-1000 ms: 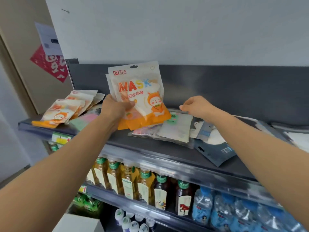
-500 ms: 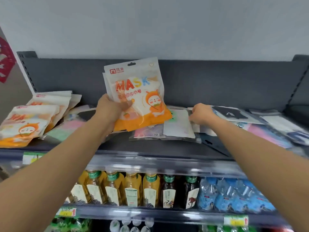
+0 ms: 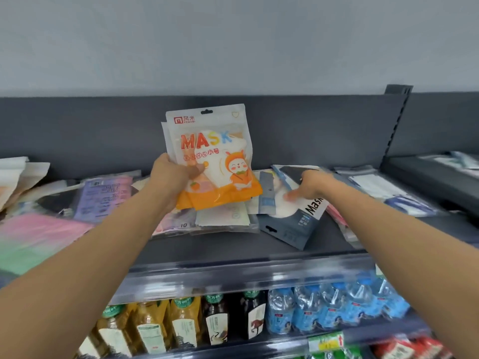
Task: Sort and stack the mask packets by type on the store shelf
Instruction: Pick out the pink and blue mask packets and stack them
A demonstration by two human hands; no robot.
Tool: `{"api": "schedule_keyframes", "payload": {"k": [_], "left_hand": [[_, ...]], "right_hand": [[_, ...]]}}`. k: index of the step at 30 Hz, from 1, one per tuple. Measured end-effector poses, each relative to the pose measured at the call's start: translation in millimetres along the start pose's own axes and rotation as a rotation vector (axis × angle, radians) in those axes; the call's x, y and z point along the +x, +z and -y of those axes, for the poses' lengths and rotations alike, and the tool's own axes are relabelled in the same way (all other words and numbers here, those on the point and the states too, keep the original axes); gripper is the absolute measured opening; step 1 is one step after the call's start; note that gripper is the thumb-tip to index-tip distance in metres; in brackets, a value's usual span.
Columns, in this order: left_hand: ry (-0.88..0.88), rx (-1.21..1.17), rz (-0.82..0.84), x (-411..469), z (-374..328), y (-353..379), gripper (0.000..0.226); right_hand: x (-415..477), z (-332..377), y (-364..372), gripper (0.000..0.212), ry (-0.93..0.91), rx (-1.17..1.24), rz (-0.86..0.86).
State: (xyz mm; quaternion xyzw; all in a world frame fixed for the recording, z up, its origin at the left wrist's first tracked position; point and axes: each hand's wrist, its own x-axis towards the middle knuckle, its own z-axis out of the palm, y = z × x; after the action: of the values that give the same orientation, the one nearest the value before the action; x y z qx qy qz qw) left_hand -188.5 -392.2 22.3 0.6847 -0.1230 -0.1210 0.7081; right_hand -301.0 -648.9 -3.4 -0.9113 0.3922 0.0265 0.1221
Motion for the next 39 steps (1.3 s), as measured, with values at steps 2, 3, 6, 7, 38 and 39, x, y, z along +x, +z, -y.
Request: {"api": "schedule_keyframes", "payload": {"k": [2, 3, 6, 7, 38, 39], "left_hand": [[-0.008, 0.003, 0.005, 1.2, 1.4, 13.4, 0.045], [-0.011, 0.002, 0.008, 1.8, 2.1, 19.4, 0.044], [-0.011, -0.005, 0.007, 4.1, 2.3, 35.2, 0.045], [-0.009, -0.004, 0.007, 4.6, 2.3, 39.4, 0.045], [0.130, 0.050, -0.027, 17.0, -13.6, -146.4, 0.040], [0.145, 0.053, -0.046, 16.1, -13.9, -161.3, 0.043]], "right_hand": [[1.7, -8.6, -3.8, 0.051, -0.014, -0.022, -0.033], [2.3, -14.1, -7.0, 0.035, -0.016, -0.039, -0.065], [2.5, -28.2, -16.8, 0.025, -0.003, -0.013, -0.155], [4.0, -32.1, -18.9, 0.028, -0.001, 0.004, -0.174], [-63.1, 225.4, 9.3, 0.024, -0.636, 1.163, 0.471], [-65.8, 241.9, 13.2, 0.021, -0.657, 1.186, 0.482]]}}
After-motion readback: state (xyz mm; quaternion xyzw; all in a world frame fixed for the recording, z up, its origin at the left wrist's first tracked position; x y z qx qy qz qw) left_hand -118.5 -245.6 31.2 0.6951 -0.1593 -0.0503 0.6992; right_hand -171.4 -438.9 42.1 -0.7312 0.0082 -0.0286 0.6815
